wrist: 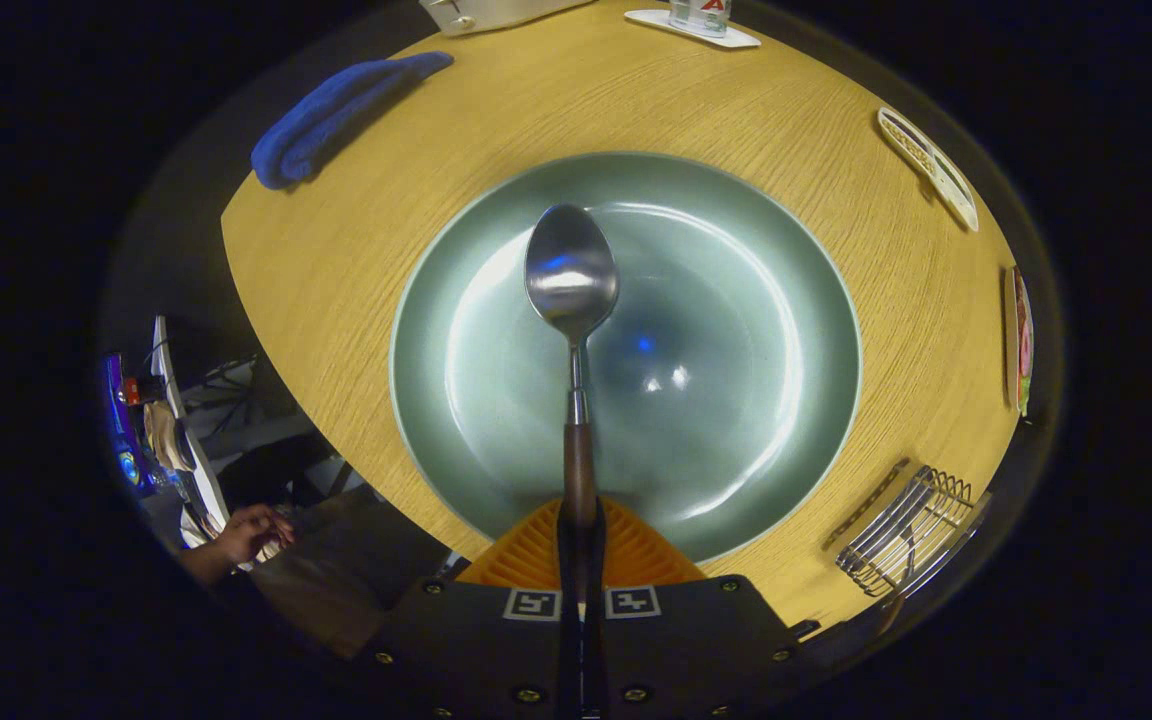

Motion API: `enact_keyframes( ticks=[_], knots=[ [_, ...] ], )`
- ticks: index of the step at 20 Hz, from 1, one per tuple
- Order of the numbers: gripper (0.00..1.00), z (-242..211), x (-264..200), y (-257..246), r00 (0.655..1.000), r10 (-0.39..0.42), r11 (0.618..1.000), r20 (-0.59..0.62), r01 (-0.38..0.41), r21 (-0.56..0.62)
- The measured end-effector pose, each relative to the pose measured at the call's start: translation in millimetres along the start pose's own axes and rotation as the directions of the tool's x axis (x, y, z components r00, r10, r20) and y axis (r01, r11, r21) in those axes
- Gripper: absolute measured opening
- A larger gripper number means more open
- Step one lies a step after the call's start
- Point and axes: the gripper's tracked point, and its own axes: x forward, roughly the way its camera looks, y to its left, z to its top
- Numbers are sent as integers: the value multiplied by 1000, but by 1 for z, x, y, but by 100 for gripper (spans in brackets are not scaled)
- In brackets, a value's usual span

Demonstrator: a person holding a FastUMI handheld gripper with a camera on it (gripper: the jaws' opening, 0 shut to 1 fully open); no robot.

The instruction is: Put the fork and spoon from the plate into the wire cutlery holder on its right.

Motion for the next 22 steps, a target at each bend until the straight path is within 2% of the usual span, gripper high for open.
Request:
enact_keyframes(
  ticks=[11, 16, 22],
  knots=[
    [2, -14, -30, -23, 999, 3, 1000, -40, -4, -27],
    [2, -21, -57, -38, 1000, 13, 1000, -26, -13, -20],
    [2, -51, -99, -64, 998, -20, 998, -66, 15, -64]
  ],
)
